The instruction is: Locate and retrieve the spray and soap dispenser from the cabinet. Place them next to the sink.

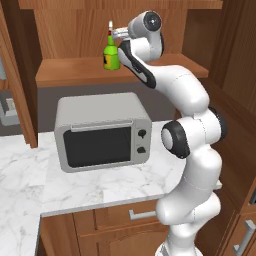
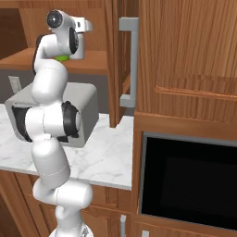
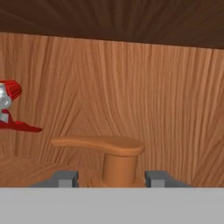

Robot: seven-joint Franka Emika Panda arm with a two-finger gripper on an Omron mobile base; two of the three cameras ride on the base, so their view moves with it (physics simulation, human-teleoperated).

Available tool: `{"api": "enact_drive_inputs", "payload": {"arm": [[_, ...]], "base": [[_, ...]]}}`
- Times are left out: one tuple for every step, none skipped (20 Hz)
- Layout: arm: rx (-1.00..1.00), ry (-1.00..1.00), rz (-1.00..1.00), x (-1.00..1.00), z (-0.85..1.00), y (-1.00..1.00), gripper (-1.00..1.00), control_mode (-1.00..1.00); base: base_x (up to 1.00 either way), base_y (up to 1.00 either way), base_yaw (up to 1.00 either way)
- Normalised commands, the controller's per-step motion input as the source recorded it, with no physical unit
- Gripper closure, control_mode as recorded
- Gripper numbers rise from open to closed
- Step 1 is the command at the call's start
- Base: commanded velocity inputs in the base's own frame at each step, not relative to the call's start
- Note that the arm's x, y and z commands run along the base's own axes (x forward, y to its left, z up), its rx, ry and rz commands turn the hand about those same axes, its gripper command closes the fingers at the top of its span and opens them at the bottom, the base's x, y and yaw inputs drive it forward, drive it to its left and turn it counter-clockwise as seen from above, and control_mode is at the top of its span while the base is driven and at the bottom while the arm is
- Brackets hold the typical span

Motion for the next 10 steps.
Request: {"api": "enact_drive_inputs", "payload": {"arm": [[0.00, -0.07, -0.03, -0.24, 0.00, 0.00, 1.00, -1.00], [0.00, -0.11, -0.04, -0.32, 0.07, 0.00, 1.00, -1.00], [0.00, -0.11, -0.10, -0.37, 0.09, 0.00, 1.00, -1.00], [0.00, -0.08, -0.11, -0.33, 0.11, 0.00, 1.00, -1.00], [0.00, -0.11, -0.11, -0.36, 0.24, 0.00, 1.00, -1.00], [0.00, -0.11, -0.11, -0.39, 0.25, 0.00, 1.00, -1.00], [0.00, -0.10, -0.11, -0.43, 0.18, 0.05, 1.00, -1.00], [0.00, -0.08, -0.11, -0.45, 0.05, 0.15, 1.00, -1.00], [0.00, -0.07, -0.11, -0.49, 0.00, 0.20, 1.00, -1.00], [0.00, -0.09, -0.11, -0.54, 0.00, 0.21, 1.00, -1.00]], "base": [[0.00, 0.00, 0.00], [0.00, 0.00, 0.00], [0.00, 0.00, 0.00], [0.00, 0.00, 0.00], [0.00, 0.00, 0.00], [0.00, 0.00, 0.00], [0.00, 0.00, 0.00], [0.00, 0.00, 0.00], [0.00, 0.00, 0.00], [0.00, 0.00, 0.00]]}}
